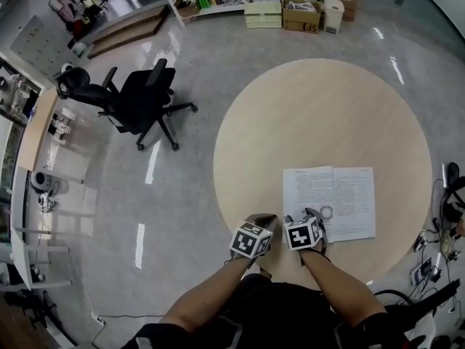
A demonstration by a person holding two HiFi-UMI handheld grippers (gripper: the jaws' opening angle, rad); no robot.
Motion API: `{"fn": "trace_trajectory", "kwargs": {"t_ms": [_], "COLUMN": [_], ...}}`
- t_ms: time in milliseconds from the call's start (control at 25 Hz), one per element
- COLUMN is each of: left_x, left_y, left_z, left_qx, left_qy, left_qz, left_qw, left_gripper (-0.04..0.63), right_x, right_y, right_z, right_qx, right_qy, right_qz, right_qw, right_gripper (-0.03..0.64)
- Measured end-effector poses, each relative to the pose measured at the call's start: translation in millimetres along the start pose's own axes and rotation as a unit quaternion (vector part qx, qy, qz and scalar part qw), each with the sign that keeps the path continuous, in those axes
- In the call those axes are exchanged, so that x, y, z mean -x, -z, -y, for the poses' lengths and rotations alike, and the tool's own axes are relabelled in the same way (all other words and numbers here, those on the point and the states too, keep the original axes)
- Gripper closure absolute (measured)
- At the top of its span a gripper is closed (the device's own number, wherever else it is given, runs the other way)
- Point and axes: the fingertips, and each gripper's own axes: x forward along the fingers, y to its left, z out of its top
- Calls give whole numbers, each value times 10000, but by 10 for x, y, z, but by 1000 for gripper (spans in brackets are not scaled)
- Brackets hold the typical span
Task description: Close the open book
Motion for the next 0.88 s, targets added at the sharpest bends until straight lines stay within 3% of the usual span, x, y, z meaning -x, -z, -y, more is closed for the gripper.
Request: {"fn": "trace_trajectory", "kwargs": {"t_ms": [400,720,880], "left_x": [35,34,20], "left_y": [-53,-76,-151], "left_z": [16,34,89], "left_qx": [-45,-88,-128], "left_qy": [77,152,220], "left_qz": [110,145,172], "left_qw": [9999,9997,9995], "left_gripper": [609,609,609], "right_x": [14,133,323], "right_y": [10,-40,-79], "right_z": [67,144,219], "right_qx": [-73,-326,-586], "right_qy": [7,-64,-61], "right_qz": [-57,39,221], "right_qw": [10000,9994,9980], "right_gripper": [431,555,557]}}
